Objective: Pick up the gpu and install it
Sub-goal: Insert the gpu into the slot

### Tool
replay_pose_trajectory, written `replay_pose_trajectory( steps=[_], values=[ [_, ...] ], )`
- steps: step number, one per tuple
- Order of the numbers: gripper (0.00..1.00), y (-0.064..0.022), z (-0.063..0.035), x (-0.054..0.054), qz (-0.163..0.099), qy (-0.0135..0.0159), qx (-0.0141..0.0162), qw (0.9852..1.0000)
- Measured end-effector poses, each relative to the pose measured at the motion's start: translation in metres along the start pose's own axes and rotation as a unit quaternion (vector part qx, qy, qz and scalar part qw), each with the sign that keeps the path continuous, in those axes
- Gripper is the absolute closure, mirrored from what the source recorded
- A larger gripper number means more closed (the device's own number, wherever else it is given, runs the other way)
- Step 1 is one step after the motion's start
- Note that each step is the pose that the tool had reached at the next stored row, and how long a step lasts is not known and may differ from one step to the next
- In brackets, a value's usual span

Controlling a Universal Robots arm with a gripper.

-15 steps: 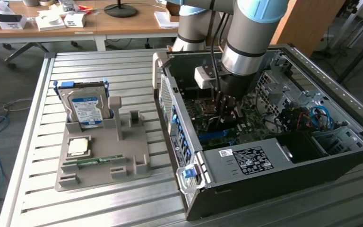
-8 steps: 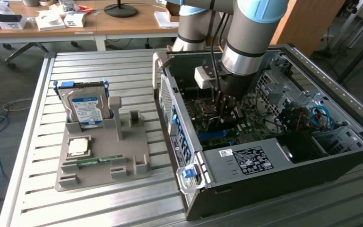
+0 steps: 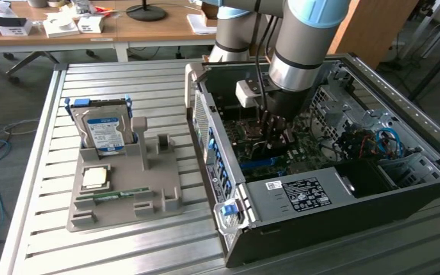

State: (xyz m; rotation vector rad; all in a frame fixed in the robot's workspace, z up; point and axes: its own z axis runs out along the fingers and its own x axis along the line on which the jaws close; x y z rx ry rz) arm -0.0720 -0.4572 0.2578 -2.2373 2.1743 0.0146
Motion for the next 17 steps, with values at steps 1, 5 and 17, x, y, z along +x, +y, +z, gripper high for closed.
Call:
replay_pose_trajectory(
  steps=[1,5,17],
  values=[
    [0.74,0.0000,0.0000,0.0000,0.000,0.0000,-0.0010,1.0000],
    [0.74,0.0001,0.0000,0.0000,0.000,0.0000,-0.0010,1.0000],
    [0.74,-0.0006,0.0007,0.0002,0.002,0.0000,-0.0010,1.0000]
  ],
)
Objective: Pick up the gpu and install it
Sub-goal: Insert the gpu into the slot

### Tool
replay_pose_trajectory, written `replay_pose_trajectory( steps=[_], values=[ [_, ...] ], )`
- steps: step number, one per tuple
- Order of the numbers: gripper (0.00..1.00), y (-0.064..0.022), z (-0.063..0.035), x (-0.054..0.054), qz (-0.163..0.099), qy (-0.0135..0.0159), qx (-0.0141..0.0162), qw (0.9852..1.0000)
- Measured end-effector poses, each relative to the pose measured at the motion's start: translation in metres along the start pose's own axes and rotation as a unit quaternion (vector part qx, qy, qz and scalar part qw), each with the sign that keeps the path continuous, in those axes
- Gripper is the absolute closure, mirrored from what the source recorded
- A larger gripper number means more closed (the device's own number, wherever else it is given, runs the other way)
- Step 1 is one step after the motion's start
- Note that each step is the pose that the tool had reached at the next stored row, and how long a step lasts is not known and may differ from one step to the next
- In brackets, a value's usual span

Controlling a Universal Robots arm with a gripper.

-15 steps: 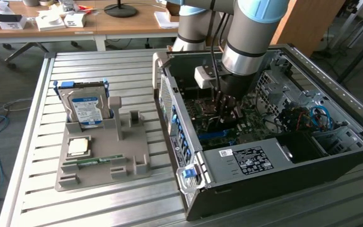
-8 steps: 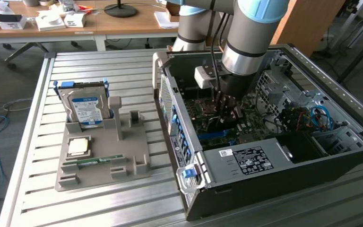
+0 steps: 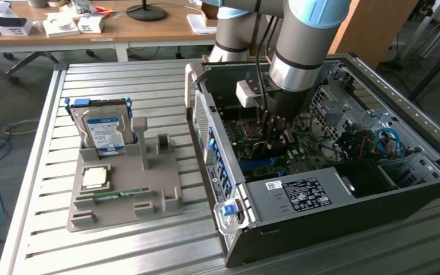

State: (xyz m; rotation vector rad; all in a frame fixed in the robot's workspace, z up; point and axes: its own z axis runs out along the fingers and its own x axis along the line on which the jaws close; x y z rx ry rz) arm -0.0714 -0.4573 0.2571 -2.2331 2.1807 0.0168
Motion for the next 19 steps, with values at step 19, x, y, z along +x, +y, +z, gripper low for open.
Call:
replay_pose_trajectory(
  steps=[19],
  values=[
    [0.74,-0.0003,0.0010,0.0007,0.005,0.0020,0.0001,1.0000]
  ],
)
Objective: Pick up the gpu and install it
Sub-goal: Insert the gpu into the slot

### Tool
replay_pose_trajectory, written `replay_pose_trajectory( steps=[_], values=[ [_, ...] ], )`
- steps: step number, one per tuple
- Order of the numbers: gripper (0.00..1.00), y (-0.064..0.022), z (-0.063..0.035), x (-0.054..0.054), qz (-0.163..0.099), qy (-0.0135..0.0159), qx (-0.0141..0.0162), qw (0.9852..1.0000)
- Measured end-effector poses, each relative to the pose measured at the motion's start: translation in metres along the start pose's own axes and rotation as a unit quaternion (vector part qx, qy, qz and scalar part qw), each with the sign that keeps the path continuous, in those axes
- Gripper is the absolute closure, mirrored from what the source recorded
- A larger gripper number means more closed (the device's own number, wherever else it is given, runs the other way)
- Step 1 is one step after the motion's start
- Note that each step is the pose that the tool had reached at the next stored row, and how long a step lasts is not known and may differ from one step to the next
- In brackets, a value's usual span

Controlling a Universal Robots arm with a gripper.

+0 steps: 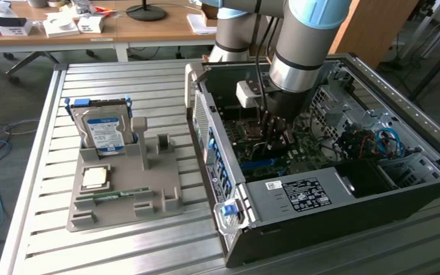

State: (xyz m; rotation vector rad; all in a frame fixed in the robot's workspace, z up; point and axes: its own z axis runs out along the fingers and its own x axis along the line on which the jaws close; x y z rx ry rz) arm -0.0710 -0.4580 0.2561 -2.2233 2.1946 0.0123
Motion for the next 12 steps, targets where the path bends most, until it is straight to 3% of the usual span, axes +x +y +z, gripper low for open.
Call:
replay_pose_trajectory(
  steps=[12],
  values=[
    [0.74,0.0001,0.0012,0.0005,0.001,0.0001,0.0000,1.0000]
  ],
)
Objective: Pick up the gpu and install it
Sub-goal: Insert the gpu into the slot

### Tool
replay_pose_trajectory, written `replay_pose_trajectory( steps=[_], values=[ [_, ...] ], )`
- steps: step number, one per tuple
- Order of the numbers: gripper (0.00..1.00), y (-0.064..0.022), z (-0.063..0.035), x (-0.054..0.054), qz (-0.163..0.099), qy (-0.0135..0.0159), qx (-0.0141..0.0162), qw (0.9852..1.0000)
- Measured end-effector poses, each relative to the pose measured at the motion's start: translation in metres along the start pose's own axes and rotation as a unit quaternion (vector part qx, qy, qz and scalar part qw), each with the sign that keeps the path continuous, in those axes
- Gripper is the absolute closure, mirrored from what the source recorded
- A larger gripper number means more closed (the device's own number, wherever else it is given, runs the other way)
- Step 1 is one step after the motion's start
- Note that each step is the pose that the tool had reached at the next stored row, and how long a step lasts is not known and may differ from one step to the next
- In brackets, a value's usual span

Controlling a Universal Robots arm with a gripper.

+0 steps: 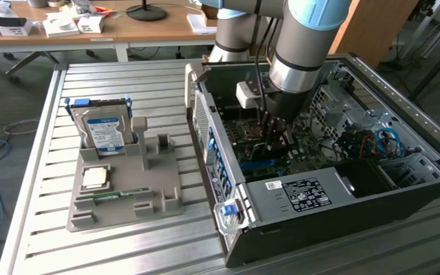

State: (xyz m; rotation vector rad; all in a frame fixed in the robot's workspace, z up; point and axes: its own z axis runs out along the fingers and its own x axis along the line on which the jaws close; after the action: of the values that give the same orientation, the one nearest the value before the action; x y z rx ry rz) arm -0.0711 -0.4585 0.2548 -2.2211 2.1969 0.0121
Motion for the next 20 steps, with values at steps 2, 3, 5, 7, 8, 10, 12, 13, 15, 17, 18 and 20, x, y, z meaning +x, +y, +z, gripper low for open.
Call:
replay_pose_trajectory(
  steps=[2,3,5,7,8,10,12,13,15,17,18,20],
  values=[
    [0.74,-0.0001,-0.0001,0.0006,0.000,0.0001,0.0000,1.0000],
    [0.74,-0.0001,0.0000,0.0007,0.000,0.0000,0.0000,1.0000],
    [0.74,-0.0001,-0.0001,0.0008,0.000,0.0001,0.0000,1.0000],
    [0.74,-0.0001,-0.0001,0.0008,0.000,0.0000,0.0000,1.0000],
    [0.74,-0.0001,-0.0001,0.0008,0.000,0.0000,0.0000,1.0000],
    [0.74,-0.0001,-0.0001,0.0008,0.000,0.0001,0.0000,1.0000],
    [0.74,-0.0001,-0.0001,0.0008,0.000,0.0001,0.0000,1.0000],
    [0.74,-0.0001,-0.0001,0.0008,0.000,0.0000,0.0000,1.0000],
    [0.74,-0.0001,-0.0001,0.0008,0.000,0.0000,0.0000,1.0000],
    [0.74,-0.0001,-0.0001,0.0008,0.000,0.0000,0.0000,1.0000],
    [0.74,-0.0001,-0.0001,0.0008,0.000,0.0001,0.0000,1.0000],
    [0.74,-0.0001,0.0002,0.0008,0.000,0.0001,-0.0001,1.0000]
  ],
)
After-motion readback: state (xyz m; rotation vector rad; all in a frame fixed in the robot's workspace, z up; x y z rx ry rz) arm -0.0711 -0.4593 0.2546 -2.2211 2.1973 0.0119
